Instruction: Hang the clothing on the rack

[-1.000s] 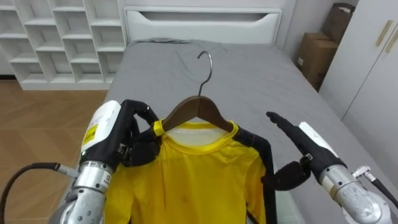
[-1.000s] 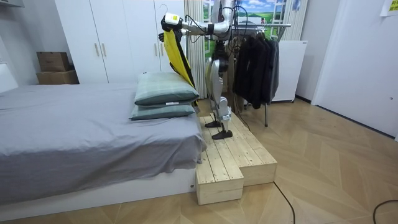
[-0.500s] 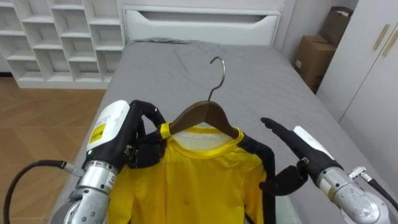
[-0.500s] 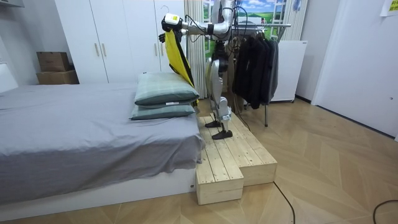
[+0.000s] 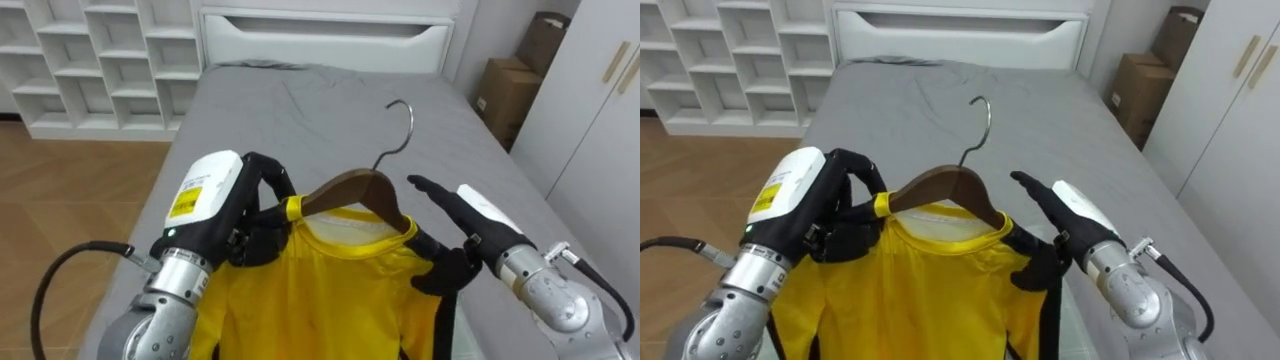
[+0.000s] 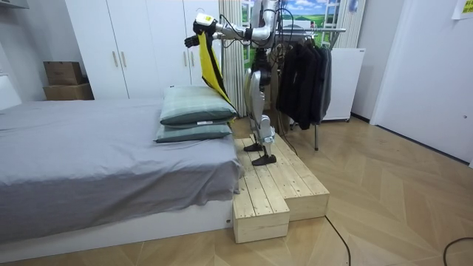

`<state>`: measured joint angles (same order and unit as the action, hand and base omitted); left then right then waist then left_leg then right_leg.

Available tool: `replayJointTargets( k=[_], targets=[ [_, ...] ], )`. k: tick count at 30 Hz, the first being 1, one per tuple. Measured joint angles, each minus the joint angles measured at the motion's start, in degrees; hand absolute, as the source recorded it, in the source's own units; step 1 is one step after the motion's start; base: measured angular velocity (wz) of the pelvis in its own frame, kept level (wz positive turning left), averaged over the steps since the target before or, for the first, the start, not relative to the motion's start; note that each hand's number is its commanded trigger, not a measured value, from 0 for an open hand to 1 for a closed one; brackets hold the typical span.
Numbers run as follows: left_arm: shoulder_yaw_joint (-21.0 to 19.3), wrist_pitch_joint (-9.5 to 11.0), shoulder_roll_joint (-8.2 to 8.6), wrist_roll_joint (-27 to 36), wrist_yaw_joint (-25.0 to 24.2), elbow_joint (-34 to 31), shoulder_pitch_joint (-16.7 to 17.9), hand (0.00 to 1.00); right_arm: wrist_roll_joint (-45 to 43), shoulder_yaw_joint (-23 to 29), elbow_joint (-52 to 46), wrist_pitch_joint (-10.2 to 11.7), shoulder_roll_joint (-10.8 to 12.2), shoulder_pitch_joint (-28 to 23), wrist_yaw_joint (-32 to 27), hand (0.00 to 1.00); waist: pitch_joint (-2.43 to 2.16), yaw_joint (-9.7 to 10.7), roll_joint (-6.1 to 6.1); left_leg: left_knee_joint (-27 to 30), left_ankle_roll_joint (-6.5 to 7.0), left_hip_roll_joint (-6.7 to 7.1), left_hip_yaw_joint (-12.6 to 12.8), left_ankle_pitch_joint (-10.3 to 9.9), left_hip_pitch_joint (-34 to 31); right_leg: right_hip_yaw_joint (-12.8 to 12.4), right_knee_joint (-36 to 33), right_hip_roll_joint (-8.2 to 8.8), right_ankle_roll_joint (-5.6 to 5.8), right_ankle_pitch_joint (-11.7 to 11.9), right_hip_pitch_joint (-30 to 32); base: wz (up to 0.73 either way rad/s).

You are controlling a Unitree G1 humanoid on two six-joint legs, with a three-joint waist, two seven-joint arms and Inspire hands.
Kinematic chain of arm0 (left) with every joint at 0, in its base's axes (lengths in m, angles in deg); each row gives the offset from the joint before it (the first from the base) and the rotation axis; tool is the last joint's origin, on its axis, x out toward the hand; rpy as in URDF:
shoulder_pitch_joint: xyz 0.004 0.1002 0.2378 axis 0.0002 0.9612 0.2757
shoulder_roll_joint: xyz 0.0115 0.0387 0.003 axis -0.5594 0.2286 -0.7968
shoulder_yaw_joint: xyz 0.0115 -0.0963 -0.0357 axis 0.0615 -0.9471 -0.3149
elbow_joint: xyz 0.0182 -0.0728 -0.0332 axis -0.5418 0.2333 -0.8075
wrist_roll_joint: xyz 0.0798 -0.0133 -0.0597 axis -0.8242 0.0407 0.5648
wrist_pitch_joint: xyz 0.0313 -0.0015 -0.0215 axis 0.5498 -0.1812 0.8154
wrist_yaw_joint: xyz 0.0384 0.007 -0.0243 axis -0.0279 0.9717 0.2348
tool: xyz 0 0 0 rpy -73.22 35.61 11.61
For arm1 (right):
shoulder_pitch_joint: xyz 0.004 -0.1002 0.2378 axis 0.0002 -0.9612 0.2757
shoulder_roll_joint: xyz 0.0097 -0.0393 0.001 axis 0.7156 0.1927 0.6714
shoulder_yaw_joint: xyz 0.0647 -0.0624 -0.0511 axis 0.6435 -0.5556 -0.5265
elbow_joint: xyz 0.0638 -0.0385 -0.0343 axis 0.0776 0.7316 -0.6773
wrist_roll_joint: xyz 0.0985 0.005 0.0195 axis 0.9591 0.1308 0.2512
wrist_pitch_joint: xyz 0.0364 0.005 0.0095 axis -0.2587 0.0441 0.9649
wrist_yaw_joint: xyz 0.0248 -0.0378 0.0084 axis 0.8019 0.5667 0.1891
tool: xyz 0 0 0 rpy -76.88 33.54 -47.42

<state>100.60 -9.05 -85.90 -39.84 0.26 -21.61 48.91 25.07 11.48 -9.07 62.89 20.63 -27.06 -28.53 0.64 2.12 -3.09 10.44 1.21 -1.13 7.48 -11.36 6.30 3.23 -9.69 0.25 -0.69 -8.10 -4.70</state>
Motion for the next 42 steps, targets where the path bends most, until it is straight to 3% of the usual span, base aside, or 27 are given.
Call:
replayJointTargets(
  k=[10,15,20,22,42],
  targets=[
    [1.97,0.30,1.01,-2.18,-2.04,-2.33,-1.14,1.00,-1.06,-4.06,2.72,-0.05,0.05,5.08,1.37,0.00,0.06,-1.45,0.08,-0.17,0.00,-0.01,-0.02,0.00,0.14,0.06,0.04,-0.03,0.00,0.00,-0.06,0.00],
    [1.97,0.27,1.00,-2.18,-3.10,-2.40,-1.54,1.00,-1.49,-4.96,3.89,-0.04,2.03,5.40,1.93,0.00,0.17,-2.32,0.13,-0.19,0.00,-0.03,-0.07,0.00,0.25,0.11,0.05,-0.01,0.00,0.00,-0.17,0.00],
    [1.79,0.21,0.74,-2.15,-3.63,-2.39,-1.54,1.00,-1.46,-6.57,6.70,-0.04,2.67,6.94,1.98,0.00,0.90,-2.71,0.20,-0.26,0.00,0.05,-0.16,0.00,0.13,0.22,0.07,0.06,0.02,-0.01,-0.15,0.00],
    [1.68,0.21,0.80,-2.17,-3.62,-2.39,-1.54,1.00,-1.47,-6.56,6.72,-0.04,2.67,7.04,1.98,0.00,0.95,-2.79,0.11,-0.26,0.00,0.07,-0.15,0.00,0.00,0.20,0.19,0.03,0.03,-0.02,-0.12,0.00],
    [2.05,0.24,0.74,-5.63,-3.62,-2.42,-1.58,1.00,-0.02,-6.54,19.32,0.18,2.30,7.24,2.90,0.00,0.79,-2.26,0.21,0.50,0.00,0.03,-1.39,0.00,-0.84,1.64,0.06,0.26,0.03,-0.02,-0.16,0.03]
  ],
)
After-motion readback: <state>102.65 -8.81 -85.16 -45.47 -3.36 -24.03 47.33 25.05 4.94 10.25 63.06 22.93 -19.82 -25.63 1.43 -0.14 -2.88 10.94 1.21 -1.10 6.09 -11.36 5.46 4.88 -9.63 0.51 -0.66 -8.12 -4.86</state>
